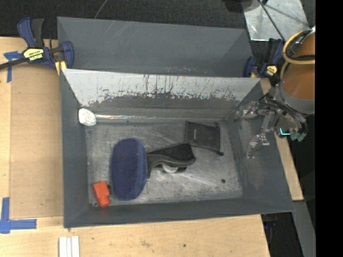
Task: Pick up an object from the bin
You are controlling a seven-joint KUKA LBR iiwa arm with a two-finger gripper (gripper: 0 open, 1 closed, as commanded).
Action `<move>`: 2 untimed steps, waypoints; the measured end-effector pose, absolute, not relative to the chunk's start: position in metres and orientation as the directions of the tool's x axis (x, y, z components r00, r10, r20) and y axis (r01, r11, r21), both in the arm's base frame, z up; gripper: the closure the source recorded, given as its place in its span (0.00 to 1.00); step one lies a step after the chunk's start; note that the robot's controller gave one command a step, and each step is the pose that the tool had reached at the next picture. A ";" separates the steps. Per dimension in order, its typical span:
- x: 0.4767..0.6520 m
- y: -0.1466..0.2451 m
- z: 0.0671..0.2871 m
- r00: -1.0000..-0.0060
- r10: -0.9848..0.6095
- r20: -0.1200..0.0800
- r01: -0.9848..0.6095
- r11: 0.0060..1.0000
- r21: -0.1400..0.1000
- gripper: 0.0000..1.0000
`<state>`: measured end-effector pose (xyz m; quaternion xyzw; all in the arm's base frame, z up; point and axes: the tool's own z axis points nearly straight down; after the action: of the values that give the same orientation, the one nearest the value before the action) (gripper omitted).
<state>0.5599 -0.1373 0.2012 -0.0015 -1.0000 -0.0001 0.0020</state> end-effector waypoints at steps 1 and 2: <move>0.579 -0.129 0.190 -0.949 -0.315 -0.006 -0.315 0.949 -0.003 0.00; 0.626 -0.105 0.073 -0.817 -0.577 -0.005 -0.577 0.817 -0.006 0.00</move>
Offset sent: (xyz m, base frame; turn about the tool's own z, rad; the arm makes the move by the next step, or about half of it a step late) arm 0.0174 0.0084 -0.0115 -0.3233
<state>0.6265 -0.1049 0.0733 0.3028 -0.9530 0.0020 -0.0035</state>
